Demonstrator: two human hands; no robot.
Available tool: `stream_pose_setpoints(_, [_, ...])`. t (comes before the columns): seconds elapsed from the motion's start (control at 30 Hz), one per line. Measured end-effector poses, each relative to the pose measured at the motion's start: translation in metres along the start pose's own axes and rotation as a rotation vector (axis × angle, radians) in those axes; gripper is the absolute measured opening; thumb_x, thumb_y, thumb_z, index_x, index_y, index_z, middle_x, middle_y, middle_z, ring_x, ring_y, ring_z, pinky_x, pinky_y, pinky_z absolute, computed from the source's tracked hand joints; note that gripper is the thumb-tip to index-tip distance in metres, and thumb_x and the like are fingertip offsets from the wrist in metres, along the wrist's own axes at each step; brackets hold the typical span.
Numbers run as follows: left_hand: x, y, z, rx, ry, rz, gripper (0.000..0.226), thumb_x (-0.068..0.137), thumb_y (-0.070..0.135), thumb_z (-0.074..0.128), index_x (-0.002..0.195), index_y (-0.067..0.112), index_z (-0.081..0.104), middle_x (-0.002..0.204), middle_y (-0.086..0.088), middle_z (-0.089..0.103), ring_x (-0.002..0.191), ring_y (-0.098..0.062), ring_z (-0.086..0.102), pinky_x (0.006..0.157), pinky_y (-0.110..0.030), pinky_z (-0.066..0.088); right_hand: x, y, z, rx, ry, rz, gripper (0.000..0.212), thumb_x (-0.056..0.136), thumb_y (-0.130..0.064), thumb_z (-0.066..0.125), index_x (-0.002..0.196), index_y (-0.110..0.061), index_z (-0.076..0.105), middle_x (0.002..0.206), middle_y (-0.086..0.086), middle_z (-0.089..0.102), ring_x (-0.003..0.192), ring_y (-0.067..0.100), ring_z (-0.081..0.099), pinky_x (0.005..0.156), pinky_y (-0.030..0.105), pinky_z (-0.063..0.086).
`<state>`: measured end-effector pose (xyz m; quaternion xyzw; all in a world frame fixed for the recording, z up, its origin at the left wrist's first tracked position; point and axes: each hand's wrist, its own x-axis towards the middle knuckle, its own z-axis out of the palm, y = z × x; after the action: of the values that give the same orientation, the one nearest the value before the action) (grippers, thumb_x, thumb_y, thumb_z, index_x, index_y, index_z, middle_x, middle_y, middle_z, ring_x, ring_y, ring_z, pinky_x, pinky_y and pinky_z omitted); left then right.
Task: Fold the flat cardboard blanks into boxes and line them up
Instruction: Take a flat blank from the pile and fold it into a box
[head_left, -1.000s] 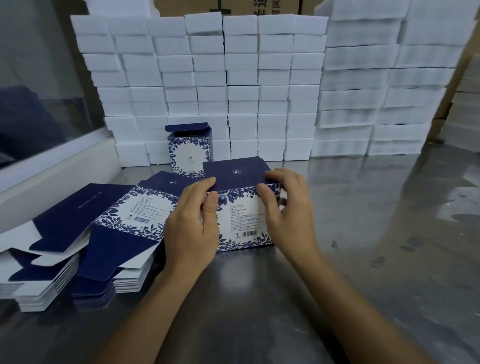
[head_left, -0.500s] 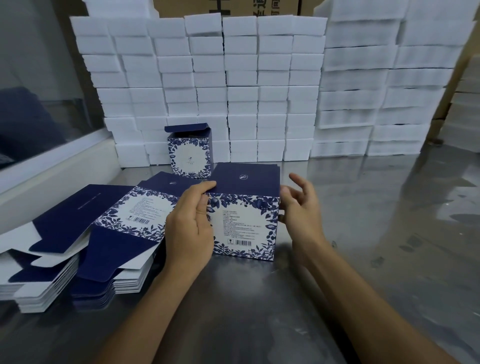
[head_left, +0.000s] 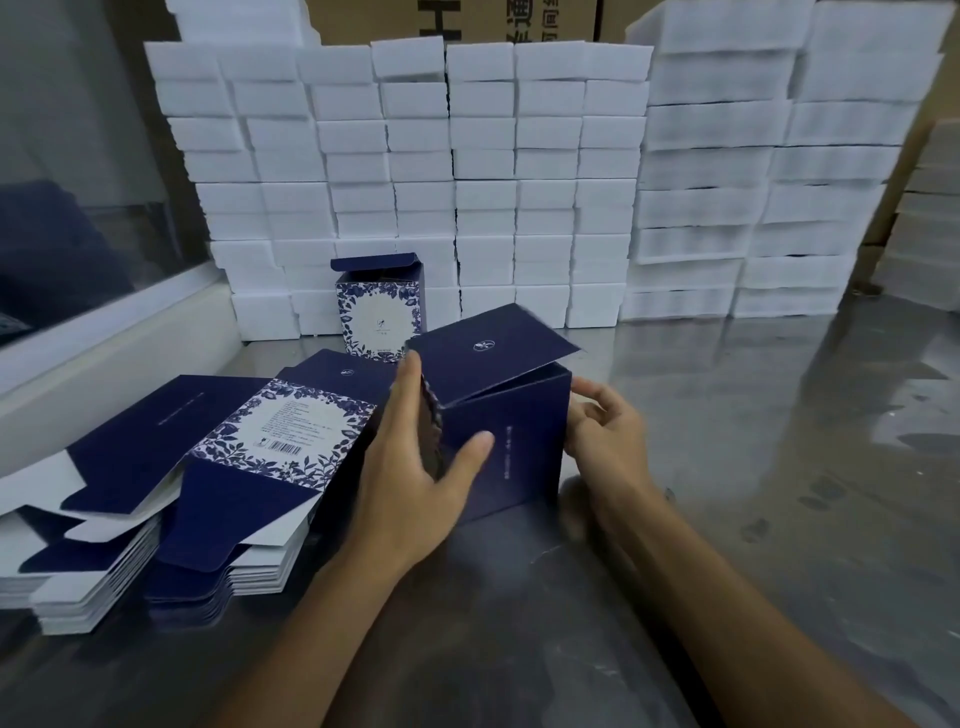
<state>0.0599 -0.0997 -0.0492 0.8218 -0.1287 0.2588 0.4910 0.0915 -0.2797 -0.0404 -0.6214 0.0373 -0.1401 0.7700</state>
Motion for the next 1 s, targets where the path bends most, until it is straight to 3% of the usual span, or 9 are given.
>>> stream_pose_setpoints(0.13, [0.003,-0.009,-0.003,-0.032,0.072,-0.045,0.062,0.094,0.028,0.061,0.149,0.033,0.033,0.138,0.01,0.055,0.123,-0.003,0.054,0.104,-0.037,0.048,0.002,0.002,0.003,-0.084,-0.056,-0.042,0.04,0.094,-0.017,0.069,0.129,-0.029,0.056,0.109,0.003,0.07,0.091,0.013,0.071,0.066,0.021,0.056])
stream_pose_setpoints(0.3, [0.001,-0.009,-0.005,0.008,0.134,-0.039,0.076,0.099,0.02,0.053,0.15,0.053,0.007,0.141,-0.017,0.05,0.115,-0.016,0.059,0.101,-0.027,0.045,0.004,0.007,0.0,-0.049,-0.169,-0.04,0.09,0.068,-0.046,0.078,0.148,-0.043,0.037,0.134,-0.006,0.057,0.123,0.014,0.058,0.079,0.02,0.047])
stream_pose_setpoints(0.4, [0.001,-0.004,-0.005,0.016,0.112,0.009,0.071,0.099,0.027,0.049,0.146,0.061,0.007,0.151,-0.019,0.037,0.134,-0.027,0.045,0.11,-0.05,0.039,0.002,0.005,0.001,-0.05,-0.212,-0.039,0.099,0.063,-0.051,0.089,0.148,-0.042,0.038,0.117,-0.014,0.064,0.105,-0.002,0.066,0.075,0.017,0.049])
stream_pose_setpoints(0.47, [0.001,-0.003,-0.004,-0.023,0.097,0.008,0.071,0.091,0.045,0.051,0.146,0.06,0.009,0.162,0.01,0.019,0.148,-0.004,0.014,0.12,-0.041,0.024,0.002,0.007,0.001,-0.092,-0.194,-0.067,0.085,0.06,-0.052,0.086,0.136,-0.039,0.051,0.109,-0.012,0.067,0.092,-0.006,0.068,0.068,0.015,0.052])
stream_pose_setpoints(0.6, [0.0,0.0,-0.003,-0.044,0.09,0.038,0.094,0.075,0.078,0.051,0.152,0.047,0.007,0.164,0.015,-0.003,0.143,0.014,-0.006,0.104,0.004,0.003,0.003,0.006,0.004,-0.072,-0.098,-0.104,0.02,0.092,-0.043,0.067,0.093,-0.024,0.068,0.082,-0.017,0.072,0.076,-0.002,0.066,0.06,0.006,0.046])
stream_pose_setpoints(0.7, [0.0,0.001,-0.002,-0.085,0.072,0.055,0.102,0.071,0.087,0.047,0.153,0.04,0.01,0.163,0.016,-0.003,0.145,0.01,-0.004,0.109,-0.002,0.004,0.005,0.003,0.003,0.009,-0.009,-0.093,0.034,0.099,-0.031,0.057,0.07,-0.015,0.062,0.065,-0.008,0.062,0.063,0.007,0.054,0.056,0.013,0.045])
stream_pose_setpoints(0.83, [-0.001,0.002,-0.002,-0.136,0.059,0.07,0.062,0.084,0.071,0.043,0.141,0.051,0.031,0.162,0.017,0.012,0.145,0.007,0.011,0.117,-0.027,0.018,0.001,0.0,0.004,0.008,-0.007,-0.155,0.017,0.092,-0.015,0.057,0.079,-0.005,0.06,0.076,0.008,0.055,0.07,0.02,0.045,0.067,0.035,0.041])
stream_pose_setpoints(0.93, [-0.003,0.005,-0.004,-0.182,0.037,0.089,0.063,0.087,0.077,0.034,0.14,0.044,0.039,0.161,0.012,0.022,0.146,0.0,0.021,0.114,-0.017,0.023,-0.008,-0.012,0.009,0.053,-0.009,-0.239,0.025,0.098,-0.005,0.048,0.1,-0.024,0.064,0.09,0.001,0.068,0.072,0.016,0.053,0.062,0.025,0.043])
stream_pose_setpoints(1.0, [-0.003,0.006,-0.004,-0.197,0.022,0.067,0.069,0.085,0.079,0.036,0.141,0.038,0.04,0.157,0.004,0.033,0.143,-0.009,0.032,0.112,-0.021,0.031,-0.015,-0.02,0.013,0.082,-0.043,-0.292,0.023,0.099,-0.03,0.043,0.108,-0.032,0.064,0.096,-0.009,0.072,0.08,0.009,0.063,0.065,0.018,0.047])
